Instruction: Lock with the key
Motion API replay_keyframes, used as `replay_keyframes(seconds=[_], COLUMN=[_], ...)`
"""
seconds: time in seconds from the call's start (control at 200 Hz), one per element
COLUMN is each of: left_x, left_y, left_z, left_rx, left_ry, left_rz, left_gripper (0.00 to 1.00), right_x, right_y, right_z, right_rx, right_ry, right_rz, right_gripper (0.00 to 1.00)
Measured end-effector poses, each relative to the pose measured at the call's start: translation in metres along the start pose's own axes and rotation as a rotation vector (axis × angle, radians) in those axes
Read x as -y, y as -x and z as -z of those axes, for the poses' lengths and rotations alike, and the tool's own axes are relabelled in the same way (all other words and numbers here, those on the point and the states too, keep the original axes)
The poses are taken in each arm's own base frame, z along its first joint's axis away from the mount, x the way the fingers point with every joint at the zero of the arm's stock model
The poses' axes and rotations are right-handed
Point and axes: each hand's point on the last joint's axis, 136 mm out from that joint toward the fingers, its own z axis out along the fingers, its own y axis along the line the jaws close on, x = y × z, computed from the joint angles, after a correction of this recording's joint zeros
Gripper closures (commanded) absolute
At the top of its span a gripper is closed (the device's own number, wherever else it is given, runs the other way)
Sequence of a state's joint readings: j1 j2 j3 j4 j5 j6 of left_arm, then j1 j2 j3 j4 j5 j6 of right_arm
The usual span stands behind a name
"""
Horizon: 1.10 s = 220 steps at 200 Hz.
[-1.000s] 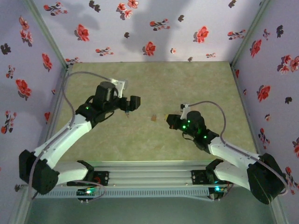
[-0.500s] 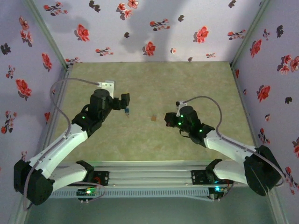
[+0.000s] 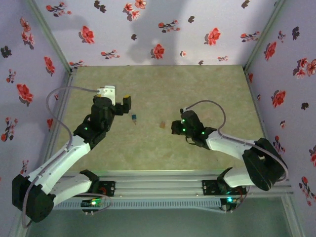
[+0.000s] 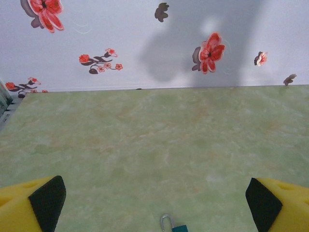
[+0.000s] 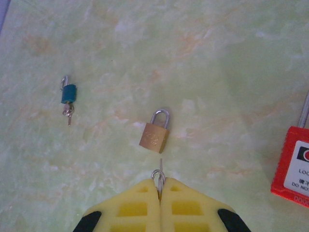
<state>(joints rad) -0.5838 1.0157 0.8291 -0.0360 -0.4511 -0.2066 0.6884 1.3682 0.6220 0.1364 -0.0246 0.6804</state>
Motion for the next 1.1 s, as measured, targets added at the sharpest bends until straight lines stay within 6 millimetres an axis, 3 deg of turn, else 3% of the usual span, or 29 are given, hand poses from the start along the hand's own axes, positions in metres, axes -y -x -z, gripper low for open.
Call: replay_keyframes(seconds=[0.28, 0.515, 1.1], left_x=[0.000, 0.000, 0.000], left_y=[0.002, 0.002, 0.002], left_z=[0.000, 0.000, 0.000], left_rx=[0.007, 0.007, 0.007], left_ry=[0.001, 0.001, 0.001], left_rz=[0.003, 0.003, 0.003], left_gripper=[0.00, 0.00, 0.00], right_x=[-0.002, 0.005, 0.008], right_y=[-0.001, -0.009, -0.007], right_z=[-0.028, -0.042, -0.067], right_rx=[-0.038, -0.066, -0.077], right_ry=[-0.025, -0.051, -0.083], right_rz=[0.000, -0.007, -0.029], right_gripper=[1.00, 1.00, 1.00])
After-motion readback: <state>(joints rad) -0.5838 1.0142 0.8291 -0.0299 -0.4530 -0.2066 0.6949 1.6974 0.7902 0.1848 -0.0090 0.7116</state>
